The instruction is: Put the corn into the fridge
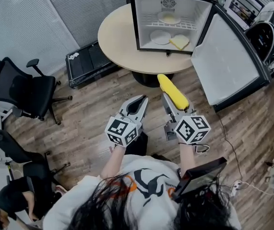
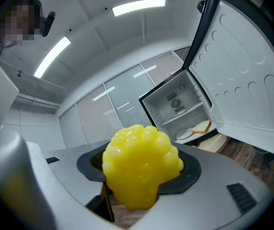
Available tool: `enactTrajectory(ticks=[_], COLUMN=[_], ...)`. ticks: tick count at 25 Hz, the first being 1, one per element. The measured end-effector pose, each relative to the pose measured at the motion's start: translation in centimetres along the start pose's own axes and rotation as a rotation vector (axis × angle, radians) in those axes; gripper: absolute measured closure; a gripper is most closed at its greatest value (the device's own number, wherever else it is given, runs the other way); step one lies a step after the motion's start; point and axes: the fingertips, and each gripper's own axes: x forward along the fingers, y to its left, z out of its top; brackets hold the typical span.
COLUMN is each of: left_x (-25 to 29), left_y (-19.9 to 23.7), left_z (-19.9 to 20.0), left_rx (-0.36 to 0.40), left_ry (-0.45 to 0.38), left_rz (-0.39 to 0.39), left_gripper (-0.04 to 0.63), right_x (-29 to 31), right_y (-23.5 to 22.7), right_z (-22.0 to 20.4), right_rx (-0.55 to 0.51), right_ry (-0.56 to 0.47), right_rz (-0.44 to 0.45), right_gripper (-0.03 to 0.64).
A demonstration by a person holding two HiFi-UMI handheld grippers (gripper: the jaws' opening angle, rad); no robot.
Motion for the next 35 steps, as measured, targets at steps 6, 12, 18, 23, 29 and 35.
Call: enactTrajectory(ticks=[6,12,18,23,29,35], left_x=[3.9,6.3,8.5,10.2,12.5,14.0], left_y=[4.3,9.3,13.8,16.4,17.8,18.0], left_z=[1.6,2.5,3.8,4.4,4.3,3.3], left_rx=[0.023,0.038,0.030,0.030,0.077,0.060], left_ry=[0.014,0.034,0.029,0.034,0.071,0.101], left_rz=[-0.023,-0.022,-0.040,-0.077,-0.142,-0.183], left_gripper=[0.577,0.577,0.577,0.577,0.577,0.577], right_x=[5.1,10.9,16.0,19.0,21.0,21.0], right_y=[-1.9,-2.7,-3.4,-4.0,-5.2,-6.8], right_z=[1.1,1.6,2.5,3.3,3.9,3.8], right_rx=[0.018,0.031,0.022,0.016,0.025,0.032], right_ry=[-0.001,0.014,0.020,0.005,-0.021,-0.026], right_rz=[-0.010,-0.022,-0.050,-0.082,-0.134,-0.185], right_gripper=[0.360,0.360,0.360,0.360,0.360,0.359])
